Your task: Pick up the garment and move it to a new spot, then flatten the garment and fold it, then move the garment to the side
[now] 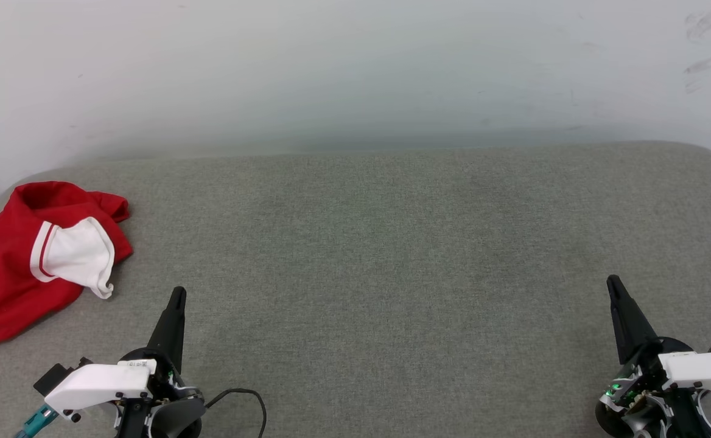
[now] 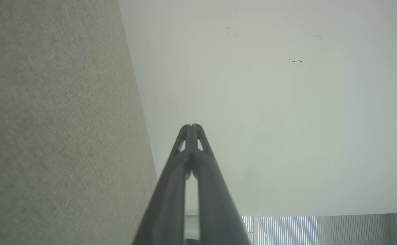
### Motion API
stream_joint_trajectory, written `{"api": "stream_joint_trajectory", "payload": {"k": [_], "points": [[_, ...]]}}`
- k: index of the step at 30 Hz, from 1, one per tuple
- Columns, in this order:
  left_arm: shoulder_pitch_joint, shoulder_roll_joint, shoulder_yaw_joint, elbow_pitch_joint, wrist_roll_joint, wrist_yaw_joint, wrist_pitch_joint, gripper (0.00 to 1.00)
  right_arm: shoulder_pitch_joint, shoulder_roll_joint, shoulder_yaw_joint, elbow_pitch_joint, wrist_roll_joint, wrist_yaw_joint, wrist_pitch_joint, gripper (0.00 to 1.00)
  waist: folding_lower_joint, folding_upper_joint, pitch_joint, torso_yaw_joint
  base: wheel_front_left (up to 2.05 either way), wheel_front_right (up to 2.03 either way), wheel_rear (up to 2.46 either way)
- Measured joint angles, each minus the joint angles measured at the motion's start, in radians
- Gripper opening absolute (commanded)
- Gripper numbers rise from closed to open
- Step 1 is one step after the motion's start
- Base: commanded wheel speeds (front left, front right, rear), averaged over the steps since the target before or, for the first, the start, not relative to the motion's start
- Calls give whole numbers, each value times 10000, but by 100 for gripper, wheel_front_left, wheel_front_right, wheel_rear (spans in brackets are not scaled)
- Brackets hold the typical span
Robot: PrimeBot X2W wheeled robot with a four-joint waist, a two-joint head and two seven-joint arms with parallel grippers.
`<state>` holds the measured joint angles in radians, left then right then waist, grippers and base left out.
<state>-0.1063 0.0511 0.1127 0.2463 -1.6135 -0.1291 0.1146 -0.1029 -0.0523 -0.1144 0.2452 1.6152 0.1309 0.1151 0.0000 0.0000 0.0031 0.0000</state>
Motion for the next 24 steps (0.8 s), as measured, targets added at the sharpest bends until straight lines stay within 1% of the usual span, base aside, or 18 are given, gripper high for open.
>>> {"api": "stream_joint_trajectory", "payload": {"k": [24], "points": [[0,0,0,0,0,0,0,0,0,0,0,0,0,0,-2,0,0,0,0,0,0,0,0]]}}
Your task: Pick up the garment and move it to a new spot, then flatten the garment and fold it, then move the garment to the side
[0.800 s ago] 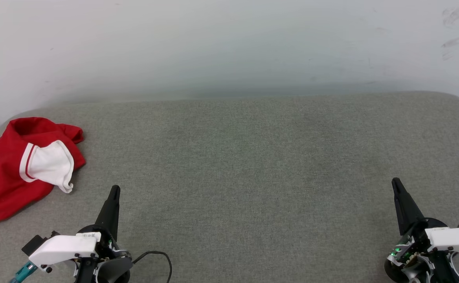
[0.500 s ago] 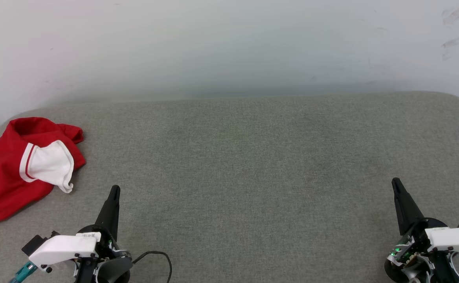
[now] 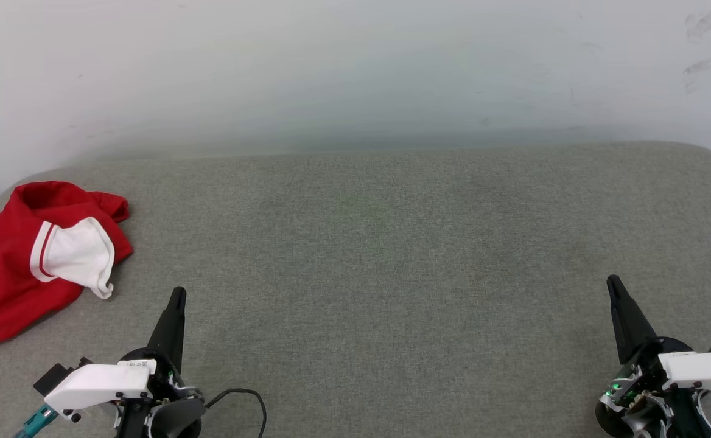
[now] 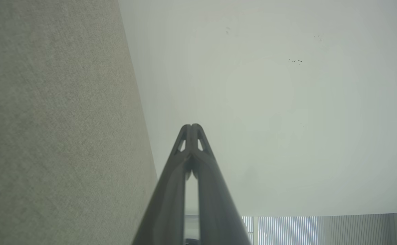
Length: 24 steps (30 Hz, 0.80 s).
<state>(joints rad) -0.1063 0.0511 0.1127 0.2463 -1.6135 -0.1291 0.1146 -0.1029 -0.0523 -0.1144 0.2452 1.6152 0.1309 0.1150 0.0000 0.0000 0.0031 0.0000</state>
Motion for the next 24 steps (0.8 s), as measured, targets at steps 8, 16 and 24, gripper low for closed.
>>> {"api": "stream_joint_trajectory", "payload": {"k": [8,16,24], "points": [[0,0,0,0,0,0,0,0,0,0,0,0,0,0,0,0,0,0,0,0,0,0,0],[0,0,0,0,0,0,0,0,0,0,0,0,0,0,0,0,0,0,0,0,0,0,0],[237,-33,-33,291,0,2,-4,100,261,6,12,276,4,-2,0,100,0,0,0,0,0,0,0]]}}
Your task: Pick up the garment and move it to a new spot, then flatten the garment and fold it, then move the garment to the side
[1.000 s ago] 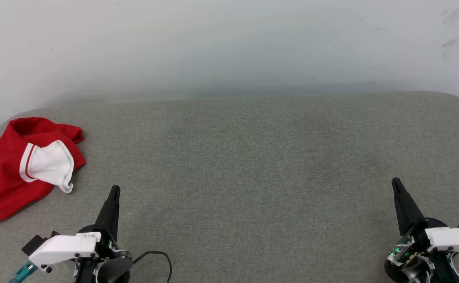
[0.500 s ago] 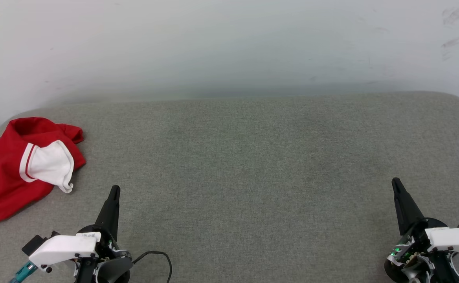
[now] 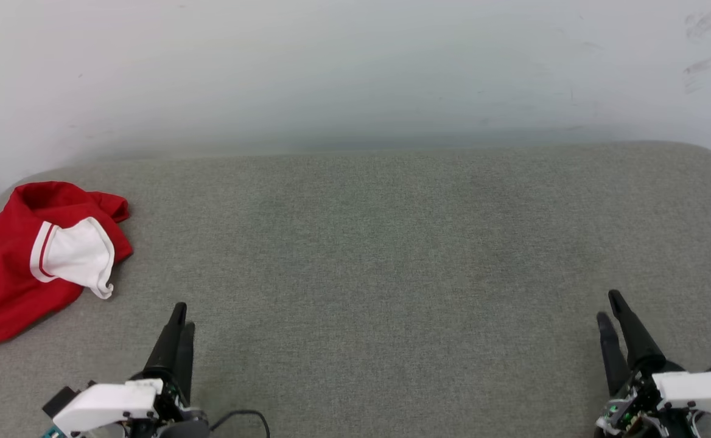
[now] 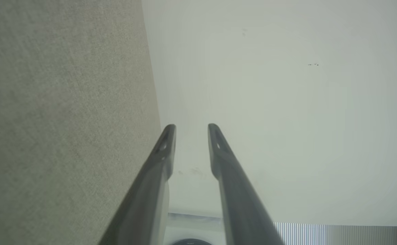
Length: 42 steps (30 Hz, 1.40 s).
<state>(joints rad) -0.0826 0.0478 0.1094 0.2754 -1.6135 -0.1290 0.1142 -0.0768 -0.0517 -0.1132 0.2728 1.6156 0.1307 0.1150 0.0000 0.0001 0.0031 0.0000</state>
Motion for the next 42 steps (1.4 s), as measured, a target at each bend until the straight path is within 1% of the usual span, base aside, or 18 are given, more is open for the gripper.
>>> {"api": "stream_joint_trajectory", "payload": {"k": [3,11,19,27,33,37,39,42], "points": [[242,-21,-29,176,4,10,-48,100,221,4,35,169,-2,-2,-58,100,0,0,8,-2,0,0,0],[351,-27,-90,-115,274,10,-447,100,256,8,255,-29,-263,-2,-456,100,0,0,23,-23,0,0,0],[387,-25,35,-374,949,10,-825,100,258,10,121,-56,-1003,-2,-807,100,0,0,40,-50,0,0,0],[467,-21,719,-456,2102,10,-1151,100,213,17,-270,-161,-2778,-2,-1158,100,0,0,50,-93,0,0,0],[466,-21,1175,-656,3162,10,-1371,100,179,19,-242,-757,-4612,-2,-1383,100,0,0,74,-125,0,0,0],[455,-25,1375,-1099,4071,25,-1534,100,164,19,-113,-1241,-5963,-2,-1515,100,0,0,95,-141,0,0,0],[430,-19,1475,-1503,4654,159,-1599,100,164,19,-84,-1465,-6592,-2,-1597,100,0,0,113,-151,0,0,0],[428,-10,1246,-1981,5511,422,-1701,100,161,19,-40,-1795,-7578,-2,-1693,100,0,0,137,-170,0,0,0]]}}
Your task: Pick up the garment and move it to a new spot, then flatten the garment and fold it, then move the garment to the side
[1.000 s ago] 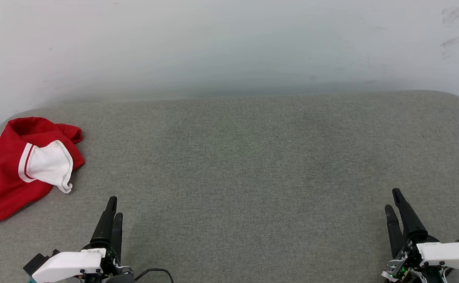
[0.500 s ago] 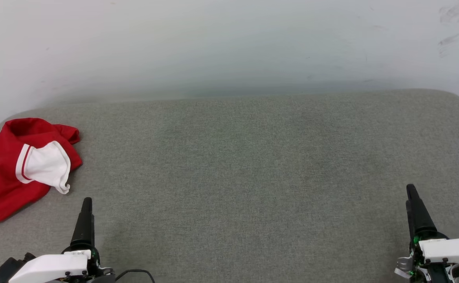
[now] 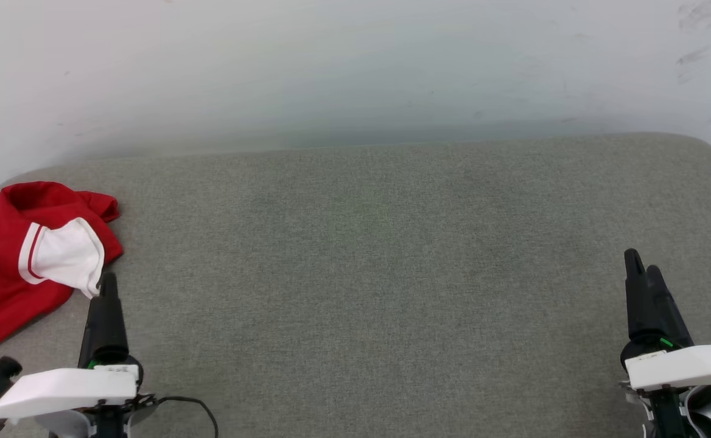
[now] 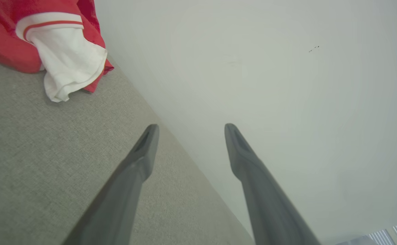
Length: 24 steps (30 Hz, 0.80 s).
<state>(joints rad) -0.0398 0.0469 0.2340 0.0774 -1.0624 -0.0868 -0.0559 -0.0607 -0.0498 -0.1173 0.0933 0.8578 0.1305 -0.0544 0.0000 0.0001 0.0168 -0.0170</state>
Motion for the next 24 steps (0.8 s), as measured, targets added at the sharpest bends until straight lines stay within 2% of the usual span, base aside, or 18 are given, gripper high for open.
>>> {"api": "stream_joint_trajectory", "payload": {"k": [4,5,11,18,22,24], "points": [[76,-4,-552,-604,1168,393,-111,100,-22,0,46,-426,-1143,0,-136,100,0,0,48,-22,0,0,0],[148,-4,-961,-993,1981,696,-219,100,-28,0,203,-683,-1939,0,-245,100,0,0,79,-36,0,0,0],[250,-2,-1743,-1513,3691,1166,-408,100,-32,0,441,-1106,-3266,0,-431,100,0,0,132,-59,0,0,0],[372,330,-2631,-1647,4826,1701,-619,100,-35,0,648,-1287,-4587,0,-640,100,0,0,158,-82,0,0,0],[416,562,-3057,-1628,5352,2261,-721,100,-33,0,765,-1281,-5281,0,-742,100,0,0,167,-97,0,0,0],[415,882,-3484,-1626,5797,2621,-809,100,-31,0,832,-1277,-5707,2,-826,100,0,0,179,-117,0,0,0]]}}
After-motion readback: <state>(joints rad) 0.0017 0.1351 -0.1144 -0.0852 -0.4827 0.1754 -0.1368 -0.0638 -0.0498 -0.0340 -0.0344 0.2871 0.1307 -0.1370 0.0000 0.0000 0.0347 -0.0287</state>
